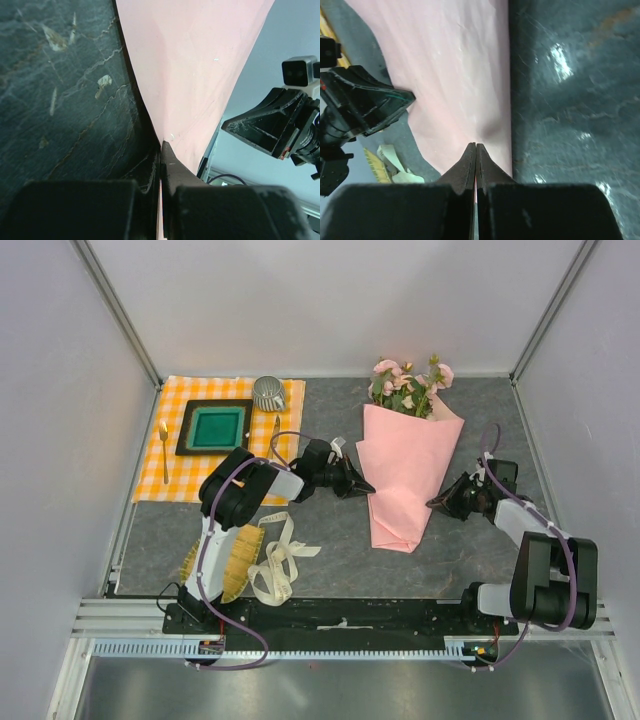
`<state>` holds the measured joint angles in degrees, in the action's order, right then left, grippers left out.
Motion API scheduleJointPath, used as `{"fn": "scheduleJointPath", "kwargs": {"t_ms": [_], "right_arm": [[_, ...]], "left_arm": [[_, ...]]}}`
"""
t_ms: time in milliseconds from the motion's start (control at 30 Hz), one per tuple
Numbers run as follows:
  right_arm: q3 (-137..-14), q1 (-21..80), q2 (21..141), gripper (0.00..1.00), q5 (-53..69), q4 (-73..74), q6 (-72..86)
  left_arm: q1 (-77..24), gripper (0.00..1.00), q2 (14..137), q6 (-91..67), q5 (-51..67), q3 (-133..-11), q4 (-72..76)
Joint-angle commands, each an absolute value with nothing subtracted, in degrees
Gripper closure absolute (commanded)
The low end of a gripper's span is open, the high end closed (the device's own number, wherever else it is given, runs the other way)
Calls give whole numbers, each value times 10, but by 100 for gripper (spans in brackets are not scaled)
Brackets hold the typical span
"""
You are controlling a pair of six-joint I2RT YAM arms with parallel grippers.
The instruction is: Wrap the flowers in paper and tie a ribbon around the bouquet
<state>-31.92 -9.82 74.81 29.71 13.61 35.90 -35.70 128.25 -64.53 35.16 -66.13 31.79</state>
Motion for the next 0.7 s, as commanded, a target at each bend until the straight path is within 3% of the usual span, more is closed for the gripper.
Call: {"fn": "scheduleJointPath", "kwargs": {"t_ms": [0,367,667], "right_arm": [[-327,-103,772,100,356,52,376],[-328,-145,935,100,336,-61,368],[-396,-206,1037,100,296,-66,392]], "left_arm": [[-353,98,1289,-635,361,-668,295],[-352,98,1293,-642,369,-662,303],[-351,98,1290,-639,374,-661,301]]}}
